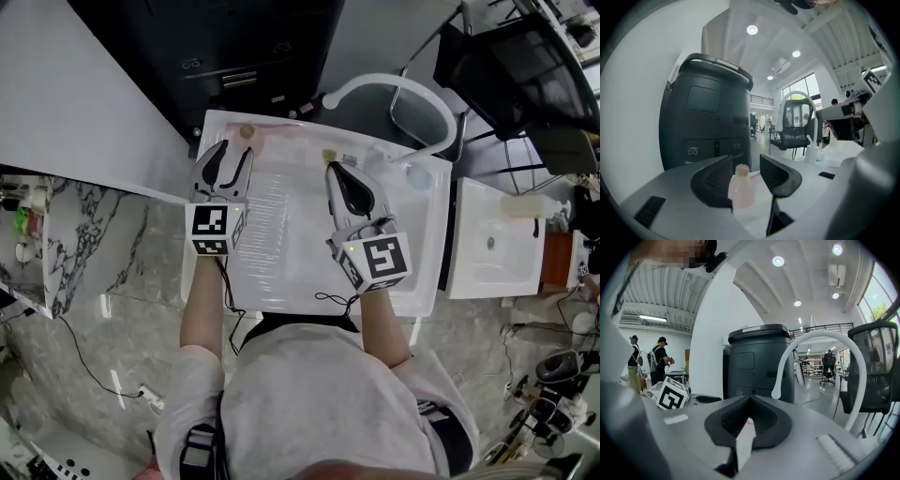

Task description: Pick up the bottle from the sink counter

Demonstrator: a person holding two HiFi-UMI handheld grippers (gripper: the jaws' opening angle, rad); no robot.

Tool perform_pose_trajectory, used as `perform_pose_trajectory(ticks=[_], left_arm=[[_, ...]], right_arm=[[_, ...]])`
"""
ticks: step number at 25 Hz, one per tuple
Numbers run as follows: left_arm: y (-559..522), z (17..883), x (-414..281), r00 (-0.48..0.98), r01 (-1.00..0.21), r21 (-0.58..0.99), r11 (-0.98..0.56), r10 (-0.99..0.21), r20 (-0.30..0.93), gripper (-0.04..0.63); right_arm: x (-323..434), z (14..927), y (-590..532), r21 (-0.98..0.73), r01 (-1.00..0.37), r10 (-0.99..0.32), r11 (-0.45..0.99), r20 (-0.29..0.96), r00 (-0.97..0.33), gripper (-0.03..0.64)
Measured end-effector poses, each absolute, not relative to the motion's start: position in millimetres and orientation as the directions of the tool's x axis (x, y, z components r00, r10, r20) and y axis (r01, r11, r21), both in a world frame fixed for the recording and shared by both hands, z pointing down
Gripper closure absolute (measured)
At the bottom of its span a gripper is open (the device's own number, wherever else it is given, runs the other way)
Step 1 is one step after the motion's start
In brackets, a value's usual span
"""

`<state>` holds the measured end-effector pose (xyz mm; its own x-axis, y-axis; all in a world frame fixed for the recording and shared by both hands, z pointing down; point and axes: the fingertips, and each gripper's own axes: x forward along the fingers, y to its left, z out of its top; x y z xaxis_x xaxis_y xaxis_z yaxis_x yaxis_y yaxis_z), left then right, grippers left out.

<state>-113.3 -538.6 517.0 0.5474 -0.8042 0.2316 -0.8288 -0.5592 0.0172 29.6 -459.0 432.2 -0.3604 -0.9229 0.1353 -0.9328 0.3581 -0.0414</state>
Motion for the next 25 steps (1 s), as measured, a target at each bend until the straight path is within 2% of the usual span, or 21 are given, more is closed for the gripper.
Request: perform_pose_trajectory(ticks=[13,25], left_arm=[[-576,571,-97,0.525,-0.829,-0.048,-0.558,-0.804,0.278,0.394],[-600,581,-78,0.534,-0.825,-0.060,-0.562,-0.810,0.243,0.394]], right_arm=[[47,454,-465,-0.033,-0.938,-0.918,0.344,0.197,-0.344,0.606],[59,470,-470,-0.027,-0.944,-0.915,0.329,0.241,-0.325,0.606]])
